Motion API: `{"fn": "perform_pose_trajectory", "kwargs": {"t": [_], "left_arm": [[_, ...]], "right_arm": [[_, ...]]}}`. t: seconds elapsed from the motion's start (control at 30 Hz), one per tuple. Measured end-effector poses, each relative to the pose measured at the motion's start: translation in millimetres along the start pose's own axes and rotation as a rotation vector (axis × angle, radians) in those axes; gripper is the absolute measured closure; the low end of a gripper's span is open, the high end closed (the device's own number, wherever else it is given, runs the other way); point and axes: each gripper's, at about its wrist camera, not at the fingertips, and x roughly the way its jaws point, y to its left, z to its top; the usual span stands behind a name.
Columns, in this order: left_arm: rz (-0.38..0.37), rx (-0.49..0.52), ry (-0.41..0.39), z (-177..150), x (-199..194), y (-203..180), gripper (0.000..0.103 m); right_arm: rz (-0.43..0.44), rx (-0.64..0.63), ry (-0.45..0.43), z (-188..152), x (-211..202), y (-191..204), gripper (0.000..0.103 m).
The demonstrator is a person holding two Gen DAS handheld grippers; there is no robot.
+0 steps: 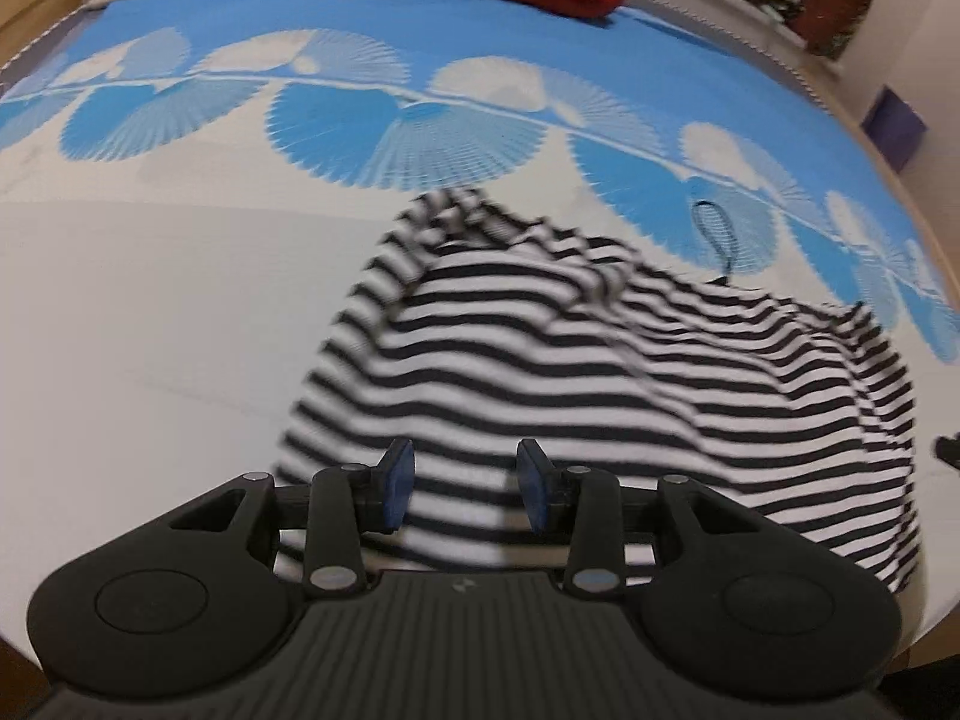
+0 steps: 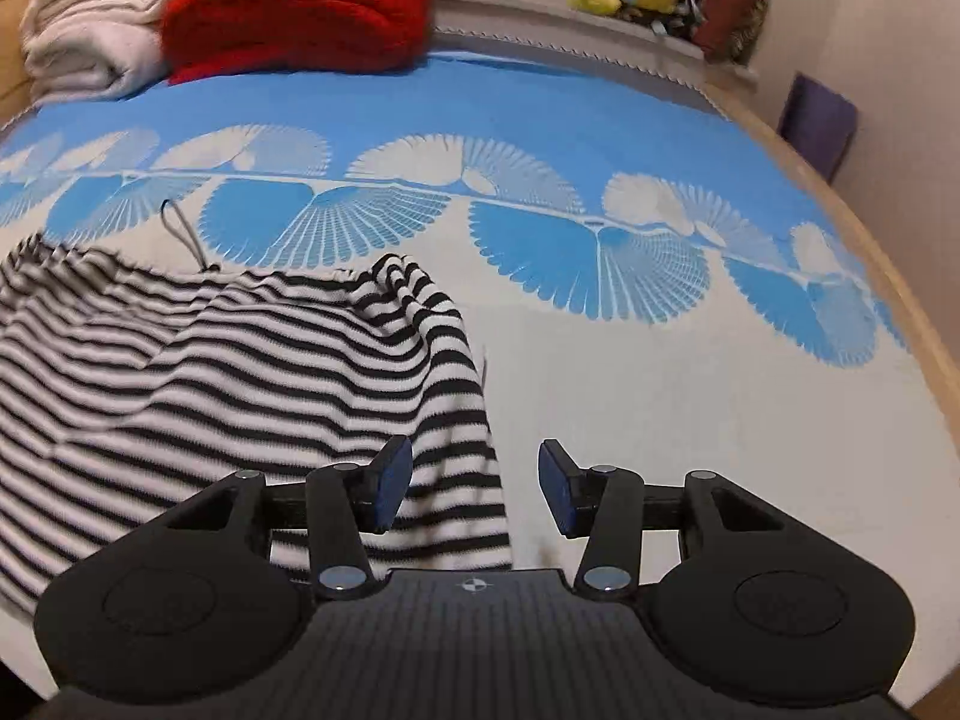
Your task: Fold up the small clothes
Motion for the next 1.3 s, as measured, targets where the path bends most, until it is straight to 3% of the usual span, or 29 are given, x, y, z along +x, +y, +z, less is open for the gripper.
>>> {"fn": "perform_pose_trajectory", "kwargs": {"t": [0.1,0.23,0.5,0.63,0.73,0.9,1.1,1.3], "left_arm": [[-0.003,0.009,0.036,2,9,-7,0.061],[0.06,-0.003,0.17,2,42,-16,0.061],[0.077,-0.064,0.162,13,51,-22,0.058],[0.083,-0.07,0.096,17,39,-19,0.057],[0.09,-0.062,0.044,16,26,-17,0.056],[0.105,-0.035,-0.042,11,3,-13,0.051],[0.127,-0.012,-0.11,3,-16,-6,0.042],[0.136,-0.053,-0.177,-5,-35,4,0.037]], "right_arm": [[-0.017,0.035,0.102,-1,24,-1,0.054],[-0.043,0.044,0.289,-11,62,5,0.054],[-0.068,-0.029,0.273,-13,63,9,0.048],[-0.097,0.02,0.193,-6,47,-2,0.048],[-0.117,0.074,0.074,1,25,-10,0.048],[-0.113,0.053,-0.107,10,-22,-12,0.048],[-0.066,0.048,-0.226,4,-79,-6,0.045],[-0.051,0.162,-0.312,-14,-109,-6,0.045]]}}
